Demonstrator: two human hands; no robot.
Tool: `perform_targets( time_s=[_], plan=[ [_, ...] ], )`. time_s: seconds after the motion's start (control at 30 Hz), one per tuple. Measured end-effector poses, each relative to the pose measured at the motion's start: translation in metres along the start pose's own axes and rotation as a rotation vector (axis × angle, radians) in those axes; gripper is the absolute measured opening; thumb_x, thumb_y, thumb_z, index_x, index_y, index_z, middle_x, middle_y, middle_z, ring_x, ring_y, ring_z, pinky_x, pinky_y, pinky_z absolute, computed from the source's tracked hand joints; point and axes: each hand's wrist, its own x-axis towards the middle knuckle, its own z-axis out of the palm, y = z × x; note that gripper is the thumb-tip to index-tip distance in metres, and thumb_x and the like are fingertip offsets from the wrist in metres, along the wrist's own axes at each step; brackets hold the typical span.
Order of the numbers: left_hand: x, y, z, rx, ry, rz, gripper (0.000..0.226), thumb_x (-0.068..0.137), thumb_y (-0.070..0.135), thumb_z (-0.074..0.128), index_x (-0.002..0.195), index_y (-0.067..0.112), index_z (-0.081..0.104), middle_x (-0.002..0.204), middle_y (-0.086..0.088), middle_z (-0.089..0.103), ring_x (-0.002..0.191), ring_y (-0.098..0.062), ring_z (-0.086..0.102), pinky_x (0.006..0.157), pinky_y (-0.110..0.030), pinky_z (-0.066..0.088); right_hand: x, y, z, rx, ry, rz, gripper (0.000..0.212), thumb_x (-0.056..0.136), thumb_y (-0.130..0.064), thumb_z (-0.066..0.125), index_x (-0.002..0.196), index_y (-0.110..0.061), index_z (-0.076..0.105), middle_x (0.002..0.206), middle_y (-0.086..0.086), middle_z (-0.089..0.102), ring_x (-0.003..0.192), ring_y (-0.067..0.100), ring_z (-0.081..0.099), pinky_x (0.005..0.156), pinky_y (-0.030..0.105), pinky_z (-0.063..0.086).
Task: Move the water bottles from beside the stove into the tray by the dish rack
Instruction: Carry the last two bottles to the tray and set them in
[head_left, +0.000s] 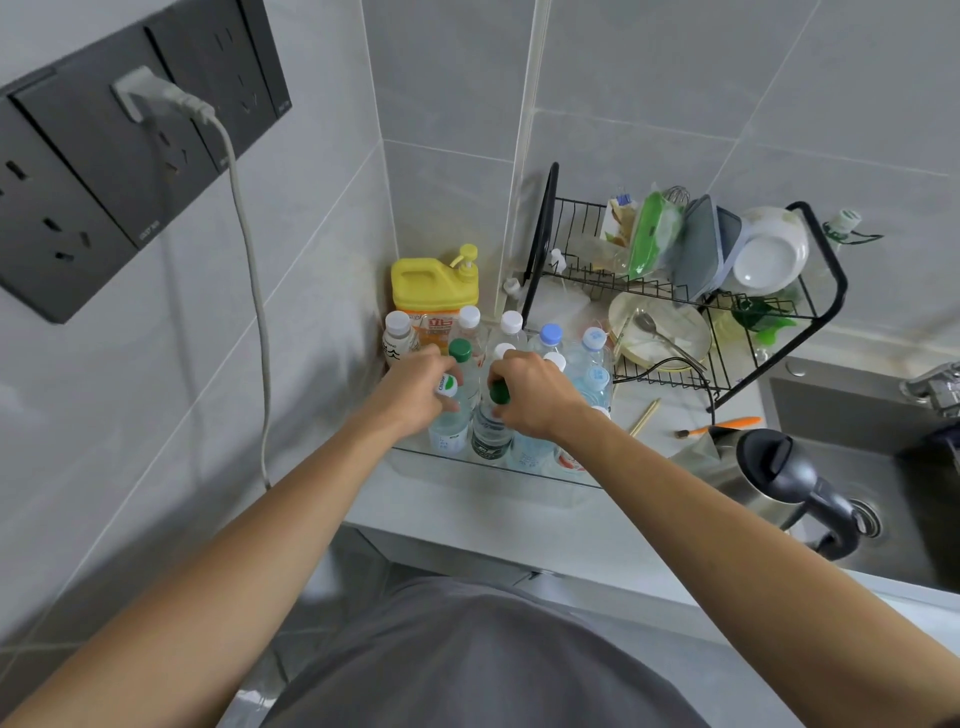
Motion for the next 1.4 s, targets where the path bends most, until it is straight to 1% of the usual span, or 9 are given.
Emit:
perform_targets(
  time_s=[0.07,0.17,0.3,0.5,0.7,0.93,1.1,1.3,1.4],
  plan=[
    [0.002,0.002,0.002,0.001,-0.015,0.012,0.039,0.085,0.020,0.089,0.119,0.014,0.072,0.121,-0.007,0.061,0.116,-0.029,0.060,0.091,-0.037,0.046,0.001,0.000,0.000,-0.004,-0.004,-0.001,0.014,0.082,-0.009,0.074,0.094,-0.009,0.066,0.102,0.010,0.062,0.089,0.036,0.063,0.069,0.042,0.052],
    [0.003,0.000,0.000,-0.003,-0.040,0.006,0.038,0.082,0.020,0.091,0.115,0.016,0.071,0.117,-0.004,0.058,0.115,-0.028,0.059,0.094,-0.040,0.049,0.000,0.000,0.001,-0.029,-0.016,-0.017,0.017,0.084,-0.009,0.072,0.098,-0.010,0.064,0.106,0.011,0.062,0.092,0.036,0.062,0.068,0.038,0.043],
    [0.004,-0.004,-0.009,0.068,-0.133,0.007,0.052,0.075,0.016,0.094,0.120,0.021,0.070,0.111,0.002,0.052,0.107,-0.023,0.056,0.090,-0.039,0.048,0.000,-0.003,0.002,-0.066,-0.031,-0.038,0.024,0.086,-0.018,0.076,0.108,-0.013,0.066,0.111,0.010,0.063,0.095,0.035,0.064,0.072,0.037,0.044],
    [0.001,-0.006,-0.005,0.084,-0.062,0.024,0.051,0.076,0.023,0.094,0.122,0.019,0.072,0.111,0.001,0.060,0.111,-0.029,0.062,0.082,-0.035,0.045,0.002,0.000,0.002,-0.022,-0.029,-0.013,0.021,0.081,-0.015,0.077,0.096,-0.011,0.063,0.102,0.011,0.062,0.090,0.035,0.062,0.068,0.035,0.038],
    [-0.002,-0.008,-0.003,0.046,-0.038,0.028,0.053,0.078,0.026,0.092,0.126,0.020,0.071,0.118,-0.003,0.063,0.113,-0.029,0.062,0.084,-0.036,0.046,0.004,-0.002,0.003,-0.008,-0.016,-0.017,0.023,0.081,-0.015,0.078,0.097,-0.011,0.063,0.104,0.011,0.063,0.089,0.035,0.062,0.072,0.040,0.048],
    [0.000,-0.010,-0.003,0.056,-0.066,0.011,0.052,0.080,0.027,0.091,0.127,0.022,0.069,0.121,-0.005,0.065,0.116,-0.030,0.062,0.093,-0.043,0.051,0.006,-0.004,0.002,-0.006,-0.029,-0.012,0.021,0.082,-0.013,0.078,0.098,-0.010,0.064,0.104,0.010,0.062,0.090,0.033,0.061,0.071,0.037,0.045],
    [-0.001,-0.011,-0.002,0.057,-0.074,0.004,0.052,0.081,0.027,0.090,0.128,0.024,0.068,0.122,-0.003,0.065,0.116,-0.029,0.062,0.093,-0.044,0.052,0.005,-0.006,0.002,-0.018,-0.020,0.007,0.020,0.082,-0.013,0.078,0.096,-0.011,0.063,0.103,0.010,0.062,0.090,0.035,0.062,0.069,0.036,0.043],
    [-0.007,-0.010,0.002,0.068,-0.035,0.029,0.061,0.083,0.031,0.086,0.136,0.031,0.055,0.133,0.002,0.062,0.114,-0.031,0.066,0.089,-0.043,0.055,-0.002,-0.008,0.002,-0.030,-0.011,0.051,0.025,0.085,-0.018,0.077,0.105,-0.013,0.063,0.111,0.010,0.062,0.096,0.037,0.063,0.076,0.044,0.054],
    [-0.013,-0.006,0.002,0.096,0.026,0.032,0.053,0.086,0.037,0.078,0.133,0.032,0.052,0.132,0.002,0.061,0.109,-0.034,0.069,0.085,-0.044,0.057,-0.007,-0.010,0.002,-0.028,-0.011,0.068,0.031,0.089,-0.020,0.076,0.117,-0.013,0.063,0.118,0.010,0.061,0.104,0.037,0.062,0.079,0.044,0.054]
  ],
)
